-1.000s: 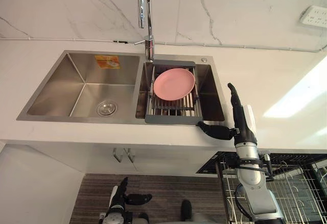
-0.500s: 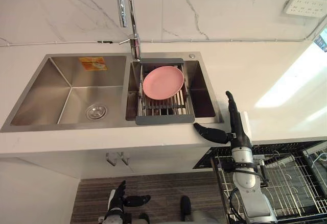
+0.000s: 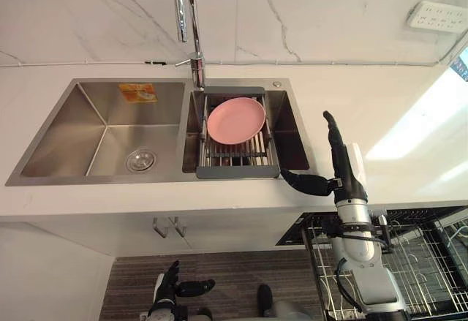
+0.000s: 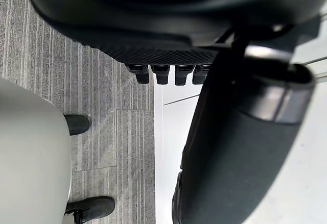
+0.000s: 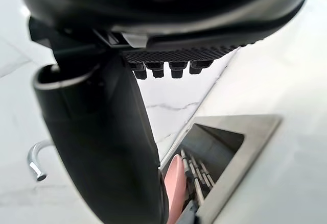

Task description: Walk over to the sink, pick up the cup, carry it to the dishwasher, place the cup inside the dishwasher, then close the dishwasher door

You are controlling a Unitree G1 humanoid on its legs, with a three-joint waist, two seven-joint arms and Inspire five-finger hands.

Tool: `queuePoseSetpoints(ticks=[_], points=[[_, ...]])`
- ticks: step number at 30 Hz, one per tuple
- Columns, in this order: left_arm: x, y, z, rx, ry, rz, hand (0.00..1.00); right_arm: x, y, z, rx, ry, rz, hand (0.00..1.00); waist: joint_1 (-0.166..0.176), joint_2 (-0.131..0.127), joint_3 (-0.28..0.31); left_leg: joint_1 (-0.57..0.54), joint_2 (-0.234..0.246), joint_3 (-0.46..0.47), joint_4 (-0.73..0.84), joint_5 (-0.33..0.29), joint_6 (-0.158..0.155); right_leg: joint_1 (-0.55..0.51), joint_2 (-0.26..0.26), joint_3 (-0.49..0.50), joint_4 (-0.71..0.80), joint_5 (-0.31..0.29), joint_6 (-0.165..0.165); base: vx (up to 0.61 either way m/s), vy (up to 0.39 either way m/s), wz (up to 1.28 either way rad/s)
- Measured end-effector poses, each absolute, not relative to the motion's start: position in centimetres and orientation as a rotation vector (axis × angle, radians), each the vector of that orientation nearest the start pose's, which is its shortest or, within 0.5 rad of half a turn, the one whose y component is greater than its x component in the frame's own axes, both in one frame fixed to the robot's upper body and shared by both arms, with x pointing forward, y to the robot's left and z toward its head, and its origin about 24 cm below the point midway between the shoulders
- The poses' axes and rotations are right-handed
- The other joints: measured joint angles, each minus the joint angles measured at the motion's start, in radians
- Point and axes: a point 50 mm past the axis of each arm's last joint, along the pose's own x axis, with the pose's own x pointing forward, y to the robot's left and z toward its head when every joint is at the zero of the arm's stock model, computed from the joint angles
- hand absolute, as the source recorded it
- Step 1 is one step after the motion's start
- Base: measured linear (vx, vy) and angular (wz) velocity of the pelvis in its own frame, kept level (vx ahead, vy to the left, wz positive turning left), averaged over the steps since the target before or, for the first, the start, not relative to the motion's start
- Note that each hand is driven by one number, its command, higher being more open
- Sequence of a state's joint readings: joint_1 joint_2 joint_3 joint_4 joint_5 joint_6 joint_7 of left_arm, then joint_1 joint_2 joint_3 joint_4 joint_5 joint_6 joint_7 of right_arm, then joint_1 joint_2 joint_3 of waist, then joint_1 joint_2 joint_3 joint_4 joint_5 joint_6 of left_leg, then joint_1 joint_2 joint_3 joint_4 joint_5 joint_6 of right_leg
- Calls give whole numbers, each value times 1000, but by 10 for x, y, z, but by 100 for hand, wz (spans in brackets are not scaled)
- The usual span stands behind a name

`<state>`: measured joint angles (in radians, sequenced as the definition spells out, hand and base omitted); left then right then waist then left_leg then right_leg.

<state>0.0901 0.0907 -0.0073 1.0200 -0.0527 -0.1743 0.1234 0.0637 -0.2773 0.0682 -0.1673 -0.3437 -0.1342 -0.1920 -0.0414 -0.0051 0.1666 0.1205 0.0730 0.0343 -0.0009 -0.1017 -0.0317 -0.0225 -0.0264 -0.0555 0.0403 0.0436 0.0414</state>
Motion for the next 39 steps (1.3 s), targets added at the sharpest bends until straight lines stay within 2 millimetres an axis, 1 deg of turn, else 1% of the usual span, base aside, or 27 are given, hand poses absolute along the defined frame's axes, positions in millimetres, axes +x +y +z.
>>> queuePoseSetpoints(ticks=[5, 9, 13, 15, 17, 19, 21, 24, 25, 29, 31, 33, 37, 39], points=[[111, 192, -151, 94, 928, 196, 100, 248, -173, 90, -621, -322, -10, 100, 2, -2, -1, -6, 0, -14, -2, 3, 1, -3, 0, -10, 3, -1, 0, 1, -8, 7], [112, 193, -151, 95, 925, 192, 100, 258, -172, 86, -647, -305, 18, 100, 6, -10, -5, -16, -4, -24, -7, 9, 0, -15, 1, -18, 13, -6, 0, -9, -10, 8], [112, 193, -151, 94, 923, 186, 100, 267, -171, 83, -695, -291, 60, 100, 13, -11, -6, -16, -4, -27, -8, 10, -1, -16, 2, -20, 13, -7, -1, -2, -1, 2], [112, 194, -151, 94, 922, 186, 100, 273, -171, 86, -712, -300, 57, 100, 13, -12, -6, -18, -4, -28, -10, 12, -2, -18, 2, -20, 13, -11, -2, 0, 0, 0], [113, 194, -150, 96, 920, 185, 100, 281, -174, 89, -768, -304, 53, 100, 16, -14, -7, -29, -5, -36, -14, 19, -4, -29, 1, -25, 16, -15, -3, -37, -22, 7], [114, 194, -150, 98, 917, 185, 100, 284, -175, 90, -783, -308, 45, 100, 15, -15, -7, -37, -4, -46, -18, 26, -5, -33, 1, -32, 16, -15, -4, -24, -24, 15], [115, 194, -150, 98, 916, 185, 100, 288, -173, 93, -812, -323, 42, 100, 16, -15, -7, -39, -2, -54, -21, 32, -7, -34, 3, -38, 17, -15, -5, -24, -26, 12], [115, 194, -150, 99, 915, 185, 100, 298, -168, 98, -869, -347, 40, 100, 23, -16, -7, -42, 0, -55, -23, 37, -10, -42, 4, -38, 26, -18, -9, -41, -19, 1], [115, 194, -150, 98, 914, 185, 100, 301, -168, 98, -886, -346, 36, 100, 28, -17, -7, -44, -1, -57, -26, 41, -10, -46, 3, -40, 29, -18, -10, -40, -14, 4], [116, 194, -149, 100, 910, 187, 100, 312, -170, 99, -934, -338, 3, 100, 29, -18, -7, -58, -2, -75, -36, 55, -11, -53, -1, -61, 30, -18, -10, -29, -11, 16], [117, 194, -149, 101, 905, 191, 100, 318, -171, 100, -968, -326, -16, 100, 39, -18, -7, -63, -2, -79, -44, 63, -12, -61, -2, -64, 34, -19, -10, -24, -12, 9], [119, 194, -148, 103, 901, 197, 100, 321, -173, 100, -979, -316, -36, 100, 47, -18, -7, -72, -2, -88, -52, 71, -13, -69, -3, -71, 34, -18, -11, -16, -14, 10], [120, 194, -148, 103, 896, 199, 100, 325, -177, 95, -1028, -284, -63, 100, 53, -18, -7, -79, -1, -115, -60, 81, -15, -69, -5, -82, 37, -19, -12, -2, -6, 22], [122, 194, -146, 103, 883, 198, 100, 330, -179, 95, -1041, -267, -67, 100, 57, -19, -6, -84, -2, -120, -61, 83, -15, -75, -7, -84, 45, -21, -12, -15, 2, 7]])
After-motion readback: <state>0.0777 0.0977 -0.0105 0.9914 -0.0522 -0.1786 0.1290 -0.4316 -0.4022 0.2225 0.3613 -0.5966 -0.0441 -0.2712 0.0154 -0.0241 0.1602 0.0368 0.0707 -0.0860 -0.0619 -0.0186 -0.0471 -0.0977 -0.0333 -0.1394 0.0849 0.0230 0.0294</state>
